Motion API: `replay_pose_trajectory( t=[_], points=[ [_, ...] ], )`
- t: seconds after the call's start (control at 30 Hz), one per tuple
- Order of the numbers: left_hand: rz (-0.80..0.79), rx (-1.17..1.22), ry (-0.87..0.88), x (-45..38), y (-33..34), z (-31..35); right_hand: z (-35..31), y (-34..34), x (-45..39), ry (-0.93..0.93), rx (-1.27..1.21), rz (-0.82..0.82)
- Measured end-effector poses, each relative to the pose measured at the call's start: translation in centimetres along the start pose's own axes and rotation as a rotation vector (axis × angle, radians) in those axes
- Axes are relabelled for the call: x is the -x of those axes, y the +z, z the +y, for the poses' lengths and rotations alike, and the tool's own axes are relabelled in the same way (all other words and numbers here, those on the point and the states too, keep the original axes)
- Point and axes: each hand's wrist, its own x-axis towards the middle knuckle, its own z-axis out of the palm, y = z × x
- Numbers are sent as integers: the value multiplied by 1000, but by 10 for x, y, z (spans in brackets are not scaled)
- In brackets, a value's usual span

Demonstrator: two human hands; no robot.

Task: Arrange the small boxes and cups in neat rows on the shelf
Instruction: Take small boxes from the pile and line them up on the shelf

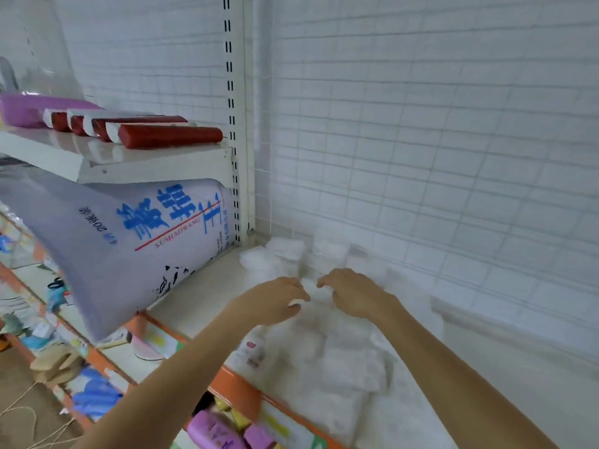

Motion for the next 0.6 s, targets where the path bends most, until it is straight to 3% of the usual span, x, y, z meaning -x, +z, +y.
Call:
replay_pose_trajectory(
  t=[0.13,0.43,0.6],
  points=[
    [-110,-42,161,-15,8,-25,-11,10,-23,130,-147,-134],
    [-300,-185,325,-35,-4,-39,-24,21,-30,328,-166,-41],
    [-208,-293,369,-27,3,-37,-31,25,-29,347,-63,-20]
  ],
)
